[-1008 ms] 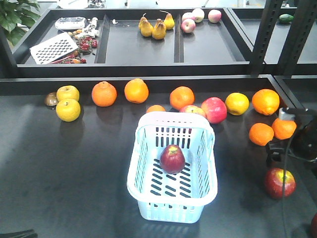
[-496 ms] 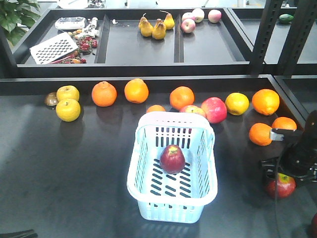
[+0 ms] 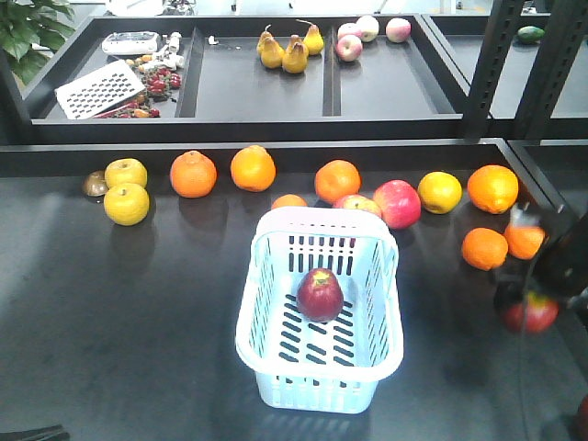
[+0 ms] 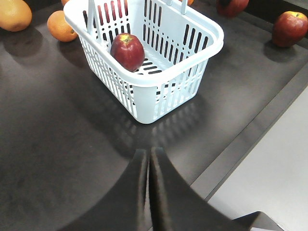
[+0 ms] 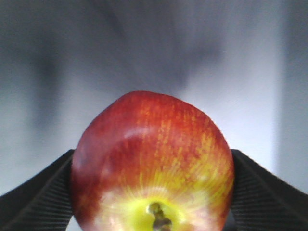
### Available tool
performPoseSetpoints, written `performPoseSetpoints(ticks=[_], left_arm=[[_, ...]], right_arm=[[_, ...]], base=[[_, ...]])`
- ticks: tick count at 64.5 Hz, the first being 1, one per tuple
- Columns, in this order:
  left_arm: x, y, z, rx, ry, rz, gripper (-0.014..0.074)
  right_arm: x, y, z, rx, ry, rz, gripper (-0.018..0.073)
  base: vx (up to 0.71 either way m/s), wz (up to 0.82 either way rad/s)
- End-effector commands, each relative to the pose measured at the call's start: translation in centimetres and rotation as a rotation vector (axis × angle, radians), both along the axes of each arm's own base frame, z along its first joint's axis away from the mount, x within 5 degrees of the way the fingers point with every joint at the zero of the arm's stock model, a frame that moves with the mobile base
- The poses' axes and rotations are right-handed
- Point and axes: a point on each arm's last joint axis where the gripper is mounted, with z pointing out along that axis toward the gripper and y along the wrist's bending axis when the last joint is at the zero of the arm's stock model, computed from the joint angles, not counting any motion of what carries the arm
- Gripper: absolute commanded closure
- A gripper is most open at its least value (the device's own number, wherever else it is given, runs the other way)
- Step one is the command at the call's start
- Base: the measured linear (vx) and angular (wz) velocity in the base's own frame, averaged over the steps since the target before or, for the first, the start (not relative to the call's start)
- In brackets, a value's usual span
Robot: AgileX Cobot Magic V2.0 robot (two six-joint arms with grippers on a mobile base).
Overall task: Pick three apples into basket with both arms
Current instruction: 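Move the right gripper back and grasp another red apple, then carry the second apple into the basket and open the right gripper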
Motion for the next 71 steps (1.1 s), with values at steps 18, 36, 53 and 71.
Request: performPoseSetpoints(ticks=[18, 36, 53, 71], left_arm=[[0.4, -0.1, 1.3, -0.060, -0.048, 0.024, 0.0604], [0.4, -0.1, 1.3, -0.060, -0.048, 0.024, 0.0604], [0.4, -0.1, 1.3, -0.061, -0.049, 0.025, 0.0604], [0.4, -0.1, 1.3, -0.060, -0.048, 0.024, 0.0604]], right_arm=[[-7.6, 4.9, 11.0, 0.227, -0.255, 0.158, 0.0564], [-13.2, 13.8, 13.2, 0.445, -0.434, 0.398, 0.0564], [-10.2, 18.6, 11.0, 0.426, -0.534, 0.386, 0.0558], [-5.6, 22.2, 7.7, 0.420, -0.479, 0.381, 0.0529]], base=[[0.00, 0.00], [0.00, 0.00], [0.00, 0.00], [0.00, 0.00]])
